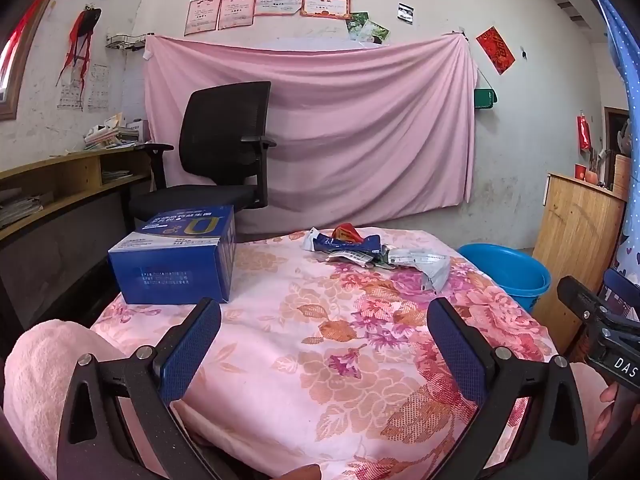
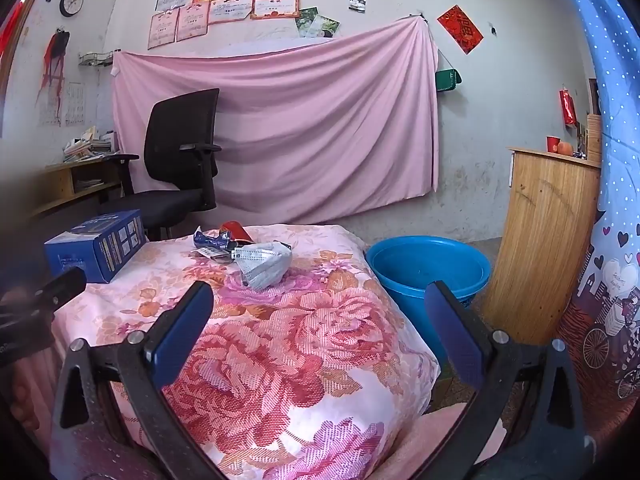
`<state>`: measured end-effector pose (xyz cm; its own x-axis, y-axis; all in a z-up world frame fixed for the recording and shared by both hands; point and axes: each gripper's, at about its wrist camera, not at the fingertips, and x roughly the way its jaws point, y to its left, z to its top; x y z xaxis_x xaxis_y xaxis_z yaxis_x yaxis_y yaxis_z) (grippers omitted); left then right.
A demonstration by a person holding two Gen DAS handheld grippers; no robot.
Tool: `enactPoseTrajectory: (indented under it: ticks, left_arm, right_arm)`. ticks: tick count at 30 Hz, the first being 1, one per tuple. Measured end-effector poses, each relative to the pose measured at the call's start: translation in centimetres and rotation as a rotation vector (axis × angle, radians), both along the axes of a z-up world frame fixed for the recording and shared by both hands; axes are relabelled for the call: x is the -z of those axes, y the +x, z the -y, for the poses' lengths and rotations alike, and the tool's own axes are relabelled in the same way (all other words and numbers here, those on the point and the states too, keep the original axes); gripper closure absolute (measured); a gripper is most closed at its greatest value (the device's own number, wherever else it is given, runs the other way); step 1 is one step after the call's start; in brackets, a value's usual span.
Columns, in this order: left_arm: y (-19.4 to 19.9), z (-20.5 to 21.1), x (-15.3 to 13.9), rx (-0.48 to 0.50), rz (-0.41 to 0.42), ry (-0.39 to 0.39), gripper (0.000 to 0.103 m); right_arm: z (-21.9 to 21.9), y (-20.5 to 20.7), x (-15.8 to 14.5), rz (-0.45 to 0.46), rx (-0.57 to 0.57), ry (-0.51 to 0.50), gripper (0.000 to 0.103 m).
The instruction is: Collect trash
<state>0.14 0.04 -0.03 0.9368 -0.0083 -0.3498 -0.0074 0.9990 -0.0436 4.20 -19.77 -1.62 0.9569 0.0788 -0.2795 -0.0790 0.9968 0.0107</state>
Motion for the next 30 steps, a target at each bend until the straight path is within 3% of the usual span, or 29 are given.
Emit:
enactPoseTrajectory:
  ticks: [14, 30]
  left_arm:
    - [-0.22, 0.55, -0.18, -0.002, 0.028, 0.034, 0.002]
    - [0.01, -0.33, -0.08, -0.008, 0.010, -0.012, 0.002]
  right_arm:
    - [-0.06, 0.01, 0.04, -0.004, 0.001, -0.003, 0.000]
    - [-0.19, -0.08, 0.17, -0.003, 0.002, 0.000, 0.000]
